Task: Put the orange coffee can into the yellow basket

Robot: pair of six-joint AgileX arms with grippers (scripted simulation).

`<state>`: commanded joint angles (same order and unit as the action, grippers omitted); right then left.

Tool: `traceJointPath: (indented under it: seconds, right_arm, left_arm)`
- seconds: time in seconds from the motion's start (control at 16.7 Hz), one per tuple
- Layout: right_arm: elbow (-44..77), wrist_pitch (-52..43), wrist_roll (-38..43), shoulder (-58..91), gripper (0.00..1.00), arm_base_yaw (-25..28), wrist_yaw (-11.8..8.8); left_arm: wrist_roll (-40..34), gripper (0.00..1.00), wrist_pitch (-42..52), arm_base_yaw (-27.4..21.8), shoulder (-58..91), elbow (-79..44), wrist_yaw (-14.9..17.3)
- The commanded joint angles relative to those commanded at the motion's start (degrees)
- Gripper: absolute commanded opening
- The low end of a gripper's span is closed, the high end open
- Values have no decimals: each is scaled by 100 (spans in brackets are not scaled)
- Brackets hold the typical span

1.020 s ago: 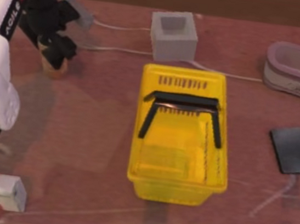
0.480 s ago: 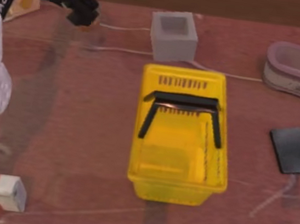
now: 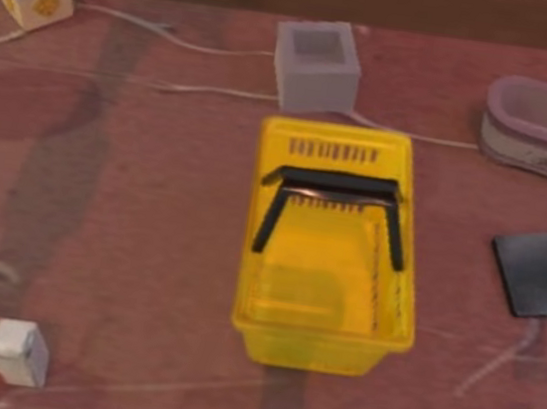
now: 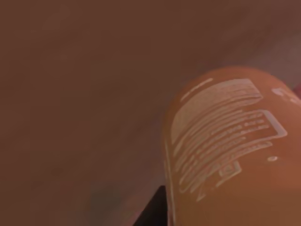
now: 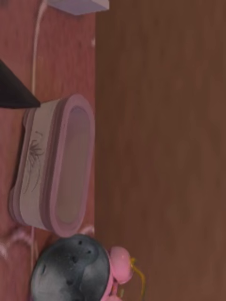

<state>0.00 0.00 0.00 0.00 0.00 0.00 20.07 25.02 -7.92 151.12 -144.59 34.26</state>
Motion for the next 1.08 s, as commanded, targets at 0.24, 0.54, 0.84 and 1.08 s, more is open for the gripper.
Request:
traceJointPath:
  seconds: [0.24, 0.54, 0.84, 1.08]
  right_arm:
    - [0, 0, 0, 0, 100, 0, 0]
    - [0, 0, 0, 0, 100, 0, 0]
    - [0, 0, 0, 0, 100, 0, 0]
    - [0, 0, 0, 0, 100, 0, 0]
  left_arm:
    - [-651, 0, -2387, -166, -847, 1976, 1145]
    - [-1297, 0, -4571, -481, -1774, 4279, 2401]
    - [-1654, 0, -6105, -808, -2596, 6079, 3280]
    - [-1745, 0, -6775, -1012, -3035, 6953, 3690]
